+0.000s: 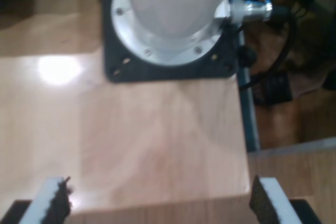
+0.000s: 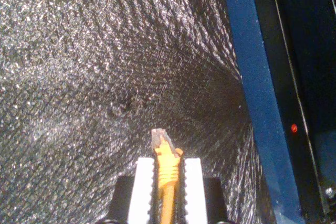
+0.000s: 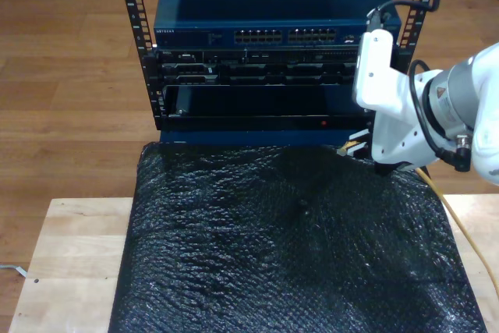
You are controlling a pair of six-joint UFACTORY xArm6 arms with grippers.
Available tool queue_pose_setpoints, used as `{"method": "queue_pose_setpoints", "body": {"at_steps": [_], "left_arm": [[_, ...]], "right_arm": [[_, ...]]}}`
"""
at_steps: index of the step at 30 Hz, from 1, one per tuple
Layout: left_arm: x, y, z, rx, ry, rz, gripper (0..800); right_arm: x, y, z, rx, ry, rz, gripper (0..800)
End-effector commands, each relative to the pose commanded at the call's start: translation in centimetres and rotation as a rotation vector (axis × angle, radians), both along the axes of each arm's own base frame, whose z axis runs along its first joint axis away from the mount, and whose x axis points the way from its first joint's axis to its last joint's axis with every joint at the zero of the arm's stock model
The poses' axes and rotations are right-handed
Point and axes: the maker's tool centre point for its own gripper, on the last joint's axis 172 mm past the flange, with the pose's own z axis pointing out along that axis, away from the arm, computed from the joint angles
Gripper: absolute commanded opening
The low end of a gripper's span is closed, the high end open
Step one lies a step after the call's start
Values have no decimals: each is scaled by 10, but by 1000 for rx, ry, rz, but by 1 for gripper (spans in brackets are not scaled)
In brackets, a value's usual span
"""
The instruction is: Grab the cable and plug it in
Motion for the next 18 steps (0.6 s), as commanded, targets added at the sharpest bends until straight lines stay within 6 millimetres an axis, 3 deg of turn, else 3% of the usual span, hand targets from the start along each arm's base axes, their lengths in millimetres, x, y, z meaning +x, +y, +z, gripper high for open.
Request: {"method": "queue_pose_setpoints", "body": {"at_steps": [4,12,18], "left_arm": [[-17,-21,-18,-27,31,-45,799],[-18,-28,-40,-14,20,-44,799],[-18,-33,-73,29,-1,-52,800]], "right_arm": [[0,-2,0,-5,-3,-1,0],[0,-2,4,-3,-9,1,0],[-2,-1,3,-4,-3,4,0]]}}
